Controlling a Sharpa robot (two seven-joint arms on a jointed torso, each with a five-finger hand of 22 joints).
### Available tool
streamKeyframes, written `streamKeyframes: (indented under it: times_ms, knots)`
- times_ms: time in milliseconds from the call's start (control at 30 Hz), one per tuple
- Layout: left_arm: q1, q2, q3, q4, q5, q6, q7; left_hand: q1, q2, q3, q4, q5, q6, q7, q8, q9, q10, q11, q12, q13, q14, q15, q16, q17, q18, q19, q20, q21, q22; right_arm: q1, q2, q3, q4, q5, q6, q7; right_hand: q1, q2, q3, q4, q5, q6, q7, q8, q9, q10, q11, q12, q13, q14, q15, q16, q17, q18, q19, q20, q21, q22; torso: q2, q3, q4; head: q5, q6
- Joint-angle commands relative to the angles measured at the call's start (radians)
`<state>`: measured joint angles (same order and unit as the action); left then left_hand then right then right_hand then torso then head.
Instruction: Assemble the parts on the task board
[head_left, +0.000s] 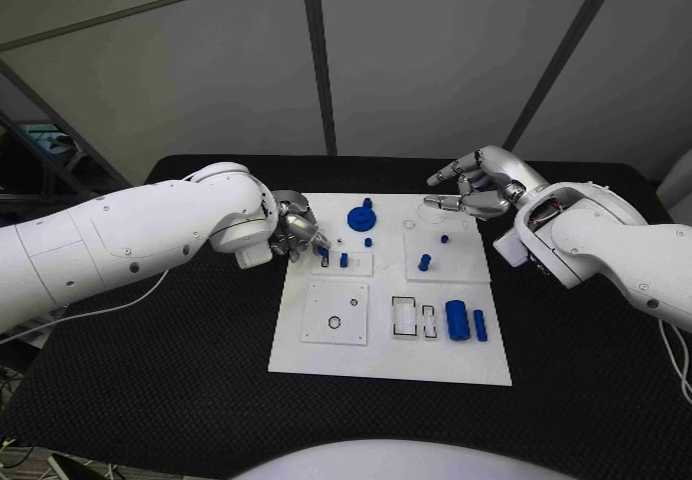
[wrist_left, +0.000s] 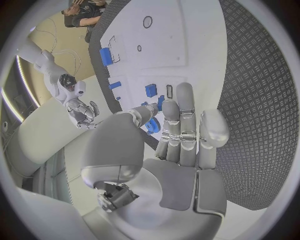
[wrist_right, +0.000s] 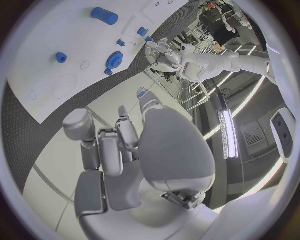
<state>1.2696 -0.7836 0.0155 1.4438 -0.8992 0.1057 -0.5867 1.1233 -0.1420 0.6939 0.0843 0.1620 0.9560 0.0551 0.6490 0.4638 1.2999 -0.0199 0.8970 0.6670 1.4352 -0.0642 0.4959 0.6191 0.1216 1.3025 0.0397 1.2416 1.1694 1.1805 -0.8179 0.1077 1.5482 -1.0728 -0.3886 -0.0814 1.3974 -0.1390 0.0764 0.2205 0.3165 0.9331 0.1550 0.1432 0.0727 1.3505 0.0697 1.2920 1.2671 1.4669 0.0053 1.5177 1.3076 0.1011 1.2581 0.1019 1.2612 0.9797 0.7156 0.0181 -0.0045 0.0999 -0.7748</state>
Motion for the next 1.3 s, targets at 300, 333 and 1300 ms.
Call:
streamKeyframes:
  times_ms: [300, 333, 1300]
  knots:
    - [-0.023, 0.003, -0.003, 0.018, -0.111, -0.025, -0.018, -0.015, -0.001, 0.147, -0.142, 0.004, 0.001, -0.009, 0.005, 0.001, 0.018, -0.008, -0.001, -0.002, -0.001, -0.009, -0.005, 0.002, -0.017, 0.008, 0.001, 0.005, 0.003, 0.001, 0.0, 0.001, 0.002, -0.002, 0.008, 0.001, 0.002, 0.011, -0.006, -0.001, 0.004, 0.009, 0.0, 0.004, 0.0, -0.008, 0.0, -0.004, -0.001, 0.075, -0.009, -0.004, 0.152, 0.014, -0.007, 0.002, -0.007, -0.001, 0.0, -0.0014, -0.0012, -0.002, -0.004]
    - [-0.025, 0.003, -0.003, 0.018, -0.114, -0.025, -0.018, -0.017, -0.002, 0.148, -0.143, 0.005, 0.001, -0.009, 0.006, 0.001, 0.019, -0.008, -0.001, -0.002, -0.001, -0.009, -0.005, 0.002, -0.017, 0.009, 0.0, 0.005, 0.004, 0.001, 0.0, 0.001, 0.002, -0.002, 0.008, 0.002, 0.002, 0.011, -0.006, -0.001, 0.004, 0.009, 0.0, 0.004, 0.0, -0.008, 0.0, -0.004, -0.001, 0.075, -0.009, -0.004, 0.152, 0.014, -0.007, 0.002, -0.007, -0.001, 0.0, -0.0014, -0.0012, -0.002, -0.004]
    - [-0.031, 0.0, -0.003, 0.035, -0.127, 0.051, -0.033, -0.027, -0.009, 0.164, -0.155, 0.01, 0.005, -0.011, 0.012, 0.0, 0.028, -0.01, -0.003, -0.005, -0.001, -0.011, -0.005, 0.002, -0.018, 0.012, -0.001, 0.009, 0.009, 0.001, 0.001, 0.001, -0.002, -0.002, 0.011, 0.003, 0.002, 0.012, -0.007, 0.0, 0.006, 0.009, 0.0, 0.005, 0.0, -0.008, -0.001, -0.004, -0.002, 0.075, -0.01, -0.004, 0.152, 0.015, -0.007, 0.002, -0.008, -0.003, 0.0, -0.0007, -0.0007, -0.003, -0.007]
